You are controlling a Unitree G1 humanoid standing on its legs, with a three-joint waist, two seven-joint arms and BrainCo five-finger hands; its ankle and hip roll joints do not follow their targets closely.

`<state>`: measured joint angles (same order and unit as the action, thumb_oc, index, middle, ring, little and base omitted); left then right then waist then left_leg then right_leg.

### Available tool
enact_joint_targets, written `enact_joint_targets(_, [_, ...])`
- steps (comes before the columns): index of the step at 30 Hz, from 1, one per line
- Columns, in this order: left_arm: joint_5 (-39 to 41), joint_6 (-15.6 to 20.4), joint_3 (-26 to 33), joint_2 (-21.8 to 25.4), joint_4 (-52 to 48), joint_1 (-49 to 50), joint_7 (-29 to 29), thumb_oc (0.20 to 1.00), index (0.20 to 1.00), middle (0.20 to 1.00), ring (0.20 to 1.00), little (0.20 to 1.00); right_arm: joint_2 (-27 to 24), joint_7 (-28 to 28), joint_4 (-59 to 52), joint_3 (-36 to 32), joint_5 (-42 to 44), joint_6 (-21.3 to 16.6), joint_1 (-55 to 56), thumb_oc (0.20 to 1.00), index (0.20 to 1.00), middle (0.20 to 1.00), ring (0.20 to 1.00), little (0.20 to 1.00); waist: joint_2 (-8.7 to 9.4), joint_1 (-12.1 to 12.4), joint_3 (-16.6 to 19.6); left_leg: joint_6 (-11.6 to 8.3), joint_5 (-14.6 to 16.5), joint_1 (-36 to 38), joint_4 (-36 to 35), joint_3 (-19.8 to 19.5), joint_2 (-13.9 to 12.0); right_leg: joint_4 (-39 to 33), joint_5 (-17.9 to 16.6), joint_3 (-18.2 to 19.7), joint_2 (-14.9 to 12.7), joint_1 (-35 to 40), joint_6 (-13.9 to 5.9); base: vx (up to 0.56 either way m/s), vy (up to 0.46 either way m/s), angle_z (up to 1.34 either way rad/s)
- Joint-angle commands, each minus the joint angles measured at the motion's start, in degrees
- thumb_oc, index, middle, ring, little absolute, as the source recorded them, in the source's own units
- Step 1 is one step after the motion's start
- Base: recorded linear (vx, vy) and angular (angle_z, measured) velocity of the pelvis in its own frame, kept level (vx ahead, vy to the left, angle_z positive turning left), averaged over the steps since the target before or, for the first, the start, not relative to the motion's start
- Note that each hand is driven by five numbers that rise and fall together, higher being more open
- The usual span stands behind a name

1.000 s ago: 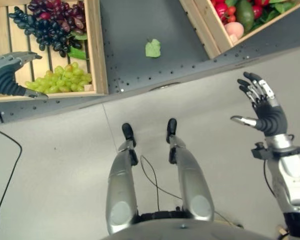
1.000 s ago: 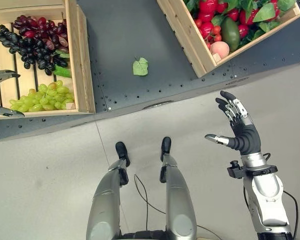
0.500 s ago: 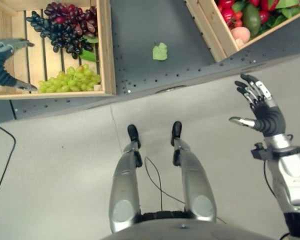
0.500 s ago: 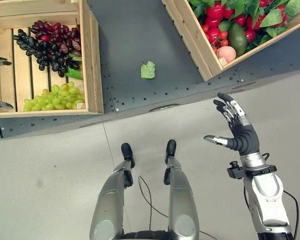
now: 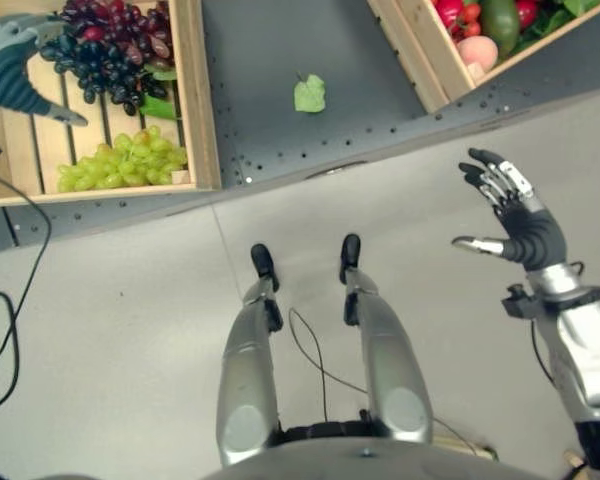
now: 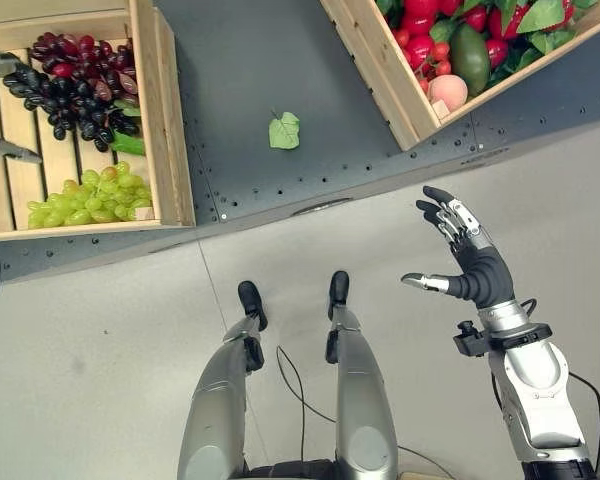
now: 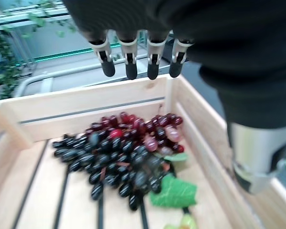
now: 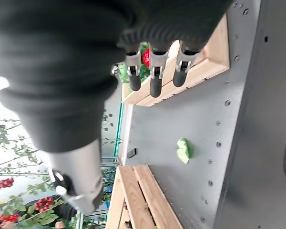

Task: Pick up the fruits from the basket on one side to the basket on the other side

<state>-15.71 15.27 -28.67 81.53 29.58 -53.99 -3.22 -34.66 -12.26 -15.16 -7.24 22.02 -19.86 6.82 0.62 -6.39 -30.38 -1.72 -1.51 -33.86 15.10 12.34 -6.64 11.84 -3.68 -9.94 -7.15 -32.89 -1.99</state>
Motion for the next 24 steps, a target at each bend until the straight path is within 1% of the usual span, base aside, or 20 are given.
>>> enact_joint_targets(1, [-2.61, -0.60, 2.04, 1.57, 2.43, -4.01, 3.10, 1.000, 1.000, 1.000, 1.000, 1.000, 0.56, -0.62, -3.70, -1.21, 1.95, -2.37, -1.28, 1.000, 1.000, 1.000, 1.000, 1.000, 2.91, 0.27, 0.59, -1.36, 3.25, 2.77, 0.68, -0.43, -0.33, 5.67, 3.71, 1.04, -4.45, -0.23, -7.92, 0.00, 0.021, -0.04])
enact_joint_targets(9, [-7.55, -1.82, -0.40, -0.46, 3.24, -5.29, 4.12, 1.000, 1.000, 1.000, 1.000, 1.000, -0.11, -1.24, -5.13, -1.35, 2.81, -2.21, -1.69, 1.000, 1.000, 1.000, 1.000, 1.000, 3.90, -0.06, 0.59, -1.22, 3.38, -0.19, 1.47, -0.51, -0.60, 6.20, 3.59, 1.48, -4.12, -3.03, -7.78, 0.00, 0.004, -0.01])
enact_joint_targets(13, [-10.41, -2.20, -2.45, 0.02, 5.17, -6.27, 4.04, 1.000, 1.000, 1.000, 1.000, 1.000, -0.53, -1.56, -6.17, -1.82, 3.66, -2.08, -1.84, 1.000, 1.000, 1.000, 1.000, 1.000, 4.24, -0.50, 0.59, -1.10, 3.62, -1.84, 2.22, -0.54, -0.66, 6.52, 3.58, 1.52, -3.95, -4.46, -7.78, 0.00, 0.000, 0.00])
enact_joint_targets(15, [-12.36, -2.16, -4.75, 0.89, 6.66, -6.63, 3.08, 1.000, 1.000, 1.000, 1.000, 1.000, -0.43, -1.56, -6.86, -2.16, 4.35, -2.15, -1.81, 1.000, 1.000, 1.000, 1.000, 1.000, 4.40, -0.51, 0.59, -0.90, 4.12, -3.25, 3.41, -0.63, -0.78, 7.13, 3.69, 1.81, -3.89, -5.61, -7.78, 0.00, 0.000, 0.00])
enact_joint_targets(20, [-13.64, -2.32, -5.62, 1.36, 9.66, -5.95, 1.97, 1.000, 1.000, 1.000, 1.000, 1.000, -0.24, -1.91, -7.48, -2.87, 4.80, -1.86, -1.48, 1.000, 1.000, 1.000, 1.000, 1.000, 4.70, -0.71, 0.59, -0.75, 4.72, -5.32, 5.08, -0.68, -1.09, 7.75, 3.77, 1.86, -3.89, -7.15, -7.71, 0.00, 0.005, -0.03])
enact_joint_targets(22, [-15.55, -2.33, -6.76, 1.77, 10.49, -5.42, 1.23, 1.000, 1.000, 1.000, 1.000, 1.000, -0.25, -2.16, -8.05, -3.26, 5.20, -1.93, -1.45, 1.000, 1.000, 1.000, 1.000, 1.000, 4.82, -0.78, 0.59, -0.72, 4.99, -6.05, 5.59, -0.76, -1.22, 7.91, 3.79, 2.01, -3.74, -7.78, -7.71, 0.00, 0.000, 0.00])
enact_joint_targets(24, [-16.10, -2.61, -6.37, 1.89, 12.47, -4.10, 0.97, 1.000, 1.000, 1.000, 1.000, 1.000, 0.00, -2.44, -8.57, -3.82, 5.89, -1.96, -1.35, 1.000, 1.000, 1.000, 1.000, 1.000, 5.22, -0.73, 0.59, -0.68, 5.33, -6.84, 6.35, -0.67, -1.34, 8.24, 3.82, 2.06, -3.67, -8.54, -7.70, 0.00, 0.008, -0.02])
